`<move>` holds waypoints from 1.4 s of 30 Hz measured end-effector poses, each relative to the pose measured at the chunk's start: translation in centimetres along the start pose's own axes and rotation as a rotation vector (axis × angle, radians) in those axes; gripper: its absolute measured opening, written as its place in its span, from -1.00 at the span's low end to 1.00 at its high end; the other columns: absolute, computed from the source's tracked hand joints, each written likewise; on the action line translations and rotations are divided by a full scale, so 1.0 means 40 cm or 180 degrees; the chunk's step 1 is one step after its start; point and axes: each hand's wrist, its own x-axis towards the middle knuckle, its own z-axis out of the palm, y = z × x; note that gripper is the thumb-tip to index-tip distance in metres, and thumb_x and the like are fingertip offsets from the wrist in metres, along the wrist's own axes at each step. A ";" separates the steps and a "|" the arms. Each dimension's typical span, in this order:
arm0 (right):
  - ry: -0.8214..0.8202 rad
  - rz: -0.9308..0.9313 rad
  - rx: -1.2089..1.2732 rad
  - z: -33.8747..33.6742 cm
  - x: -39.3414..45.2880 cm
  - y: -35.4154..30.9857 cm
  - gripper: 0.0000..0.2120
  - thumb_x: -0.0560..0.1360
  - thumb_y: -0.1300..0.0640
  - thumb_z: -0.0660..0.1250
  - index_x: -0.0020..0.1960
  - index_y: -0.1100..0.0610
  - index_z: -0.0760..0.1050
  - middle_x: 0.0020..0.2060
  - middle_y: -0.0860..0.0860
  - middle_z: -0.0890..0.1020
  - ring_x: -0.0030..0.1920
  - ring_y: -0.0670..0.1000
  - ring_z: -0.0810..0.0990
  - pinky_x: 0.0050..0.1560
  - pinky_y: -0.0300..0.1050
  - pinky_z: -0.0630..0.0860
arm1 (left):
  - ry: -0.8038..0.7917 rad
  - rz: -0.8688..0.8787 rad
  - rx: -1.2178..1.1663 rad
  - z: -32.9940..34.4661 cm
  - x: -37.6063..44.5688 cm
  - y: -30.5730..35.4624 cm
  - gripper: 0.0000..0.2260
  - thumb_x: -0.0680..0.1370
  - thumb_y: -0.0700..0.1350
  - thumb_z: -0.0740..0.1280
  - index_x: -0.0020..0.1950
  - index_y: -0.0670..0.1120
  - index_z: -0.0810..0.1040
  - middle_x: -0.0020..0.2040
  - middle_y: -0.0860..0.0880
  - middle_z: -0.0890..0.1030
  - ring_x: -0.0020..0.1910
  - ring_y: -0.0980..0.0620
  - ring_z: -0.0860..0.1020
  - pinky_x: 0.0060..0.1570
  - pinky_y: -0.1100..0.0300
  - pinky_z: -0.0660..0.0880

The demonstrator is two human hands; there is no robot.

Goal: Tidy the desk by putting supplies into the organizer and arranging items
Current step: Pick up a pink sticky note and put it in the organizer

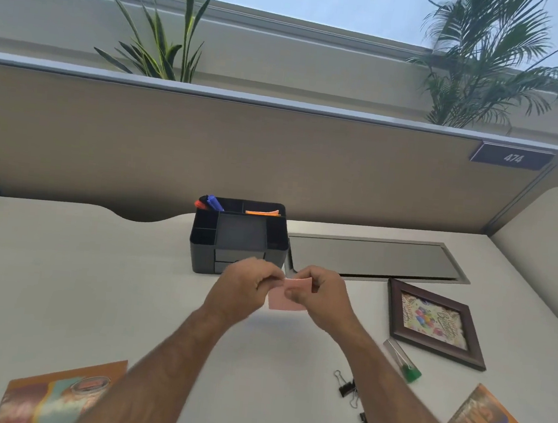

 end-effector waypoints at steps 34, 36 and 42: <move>0.0365 -0.0840 -0.2548 0.117 -0.038 0.289 -0.65 0.54 -0.11 0.16 0.25 -0.01 0.49 0.36 -0.02 0.49 0.38 0.07 0.40 0.38 0.04 0.21 | 0.0300 -0.0483 0.1249 -0.090 0.337 -0.166 -0.83 0.49 -0.30 0.41 0.02 -0.11 0.70 -0.09 -0.11 0.63 -0.15 -0.14 0.60 -0.13 0.05 0.55; 0.0364 -0.0837 -0.2557 0.116 -0.039 0.287 -0.65 0.54 -0.11 0.16 0.25 -0.01 0.49 0.36 -0.02 0.49 0.38 0.08 0.40 0.38 0.04 0.21 | 0.0259 -0.0419 0.1322 -0.087 0.343 -0.160 -0.81 0.48 -0.31 0.42 0.04 -0.12 0.69 -0.08 -0.11 0.62 -0.16 -0.15 0.60 -0.15 0.04 0.55; 0.0380 -0.0839 -0.2560 0.117 -0.038 0.288 -0.66 0.54 -0.10 0.17 0.24 -0.01 0.49 0.35 -0.01 0.50 0.37 0.09 0.41 0.37 0.05 0.23 | 0.0600 -0.0242 0.1318 -0.092 0.365 -0.171 -0.81 0.43 -0.37 0.42 -0.04 -0.15 0.70 -0.14 -0.11 0.61 -0.25 -0.14 0.59 -0.27 0.05 0.59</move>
